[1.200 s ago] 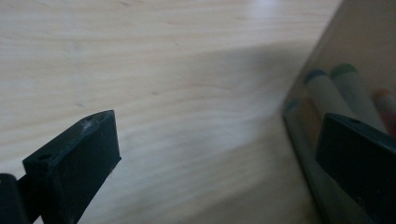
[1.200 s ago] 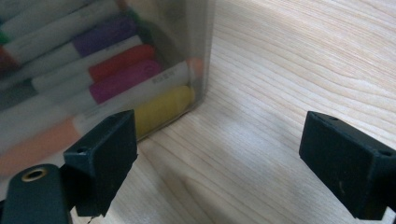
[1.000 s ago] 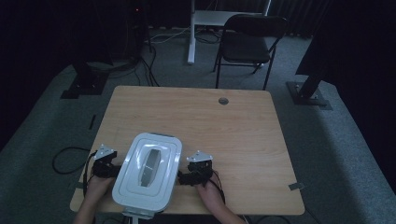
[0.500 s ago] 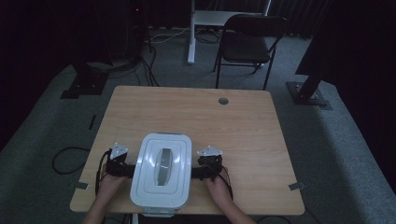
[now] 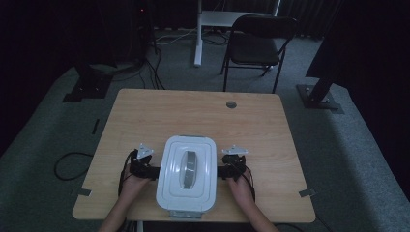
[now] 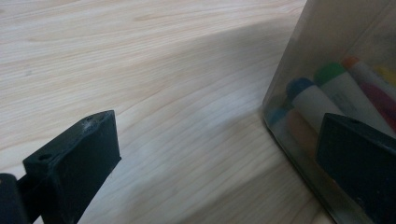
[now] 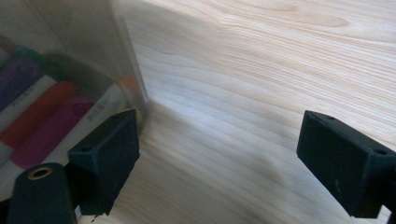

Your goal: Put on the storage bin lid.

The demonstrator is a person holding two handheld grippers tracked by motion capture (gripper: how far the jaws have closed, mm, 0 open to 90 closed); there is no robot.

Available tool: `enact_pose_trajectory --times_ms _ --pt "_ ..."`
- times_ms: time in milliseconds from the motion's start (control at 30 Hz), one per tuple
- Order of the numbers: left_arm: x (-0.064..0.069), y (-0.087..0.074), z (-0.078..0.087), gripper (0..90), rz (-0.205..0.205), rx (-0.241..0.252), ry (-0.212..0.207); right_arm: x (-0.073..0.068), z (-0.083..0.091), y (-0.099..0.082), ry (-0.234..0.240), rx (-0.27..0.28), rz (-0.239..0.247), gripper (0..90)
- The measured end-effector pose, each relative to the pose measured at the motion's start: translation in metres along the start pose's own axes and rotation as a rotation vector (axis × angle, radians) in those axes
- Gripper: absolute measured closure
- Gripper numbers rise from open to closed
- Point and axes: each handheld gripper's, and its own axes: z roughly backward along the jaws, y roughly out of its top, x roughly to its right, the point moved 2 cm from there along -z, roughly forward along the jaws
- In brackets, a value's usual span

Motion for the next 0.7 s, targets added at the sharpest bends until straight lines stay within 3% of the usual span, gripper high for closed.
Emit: enact_pose_trajectory --times_ms 200,333,633,700 --pt "0.003 -0.002 -0.003 0.5 -0.006 0.006 -0.048 0.016 0.008 -0.01 0.027 -0.01 -0.058 10.9" --pt "0.003 -0.007 0.007 0.5 -0.004 0.022 -0.075 0.019 0.019 -0.019 0.029 -0.007 -0.055 10.9" --pt "0.015 -0.017 0.03 0.5 -0.033 0.045 -0.104 0.002 0.047 -0.034 0.074 0.007 -0.008 10.9" --pt "0.017 -0.018 0.03 0.5 -0.035 0.049 -0.089 -0.002 0.047 -0.037 0.066 0.0 0.011 10.9"
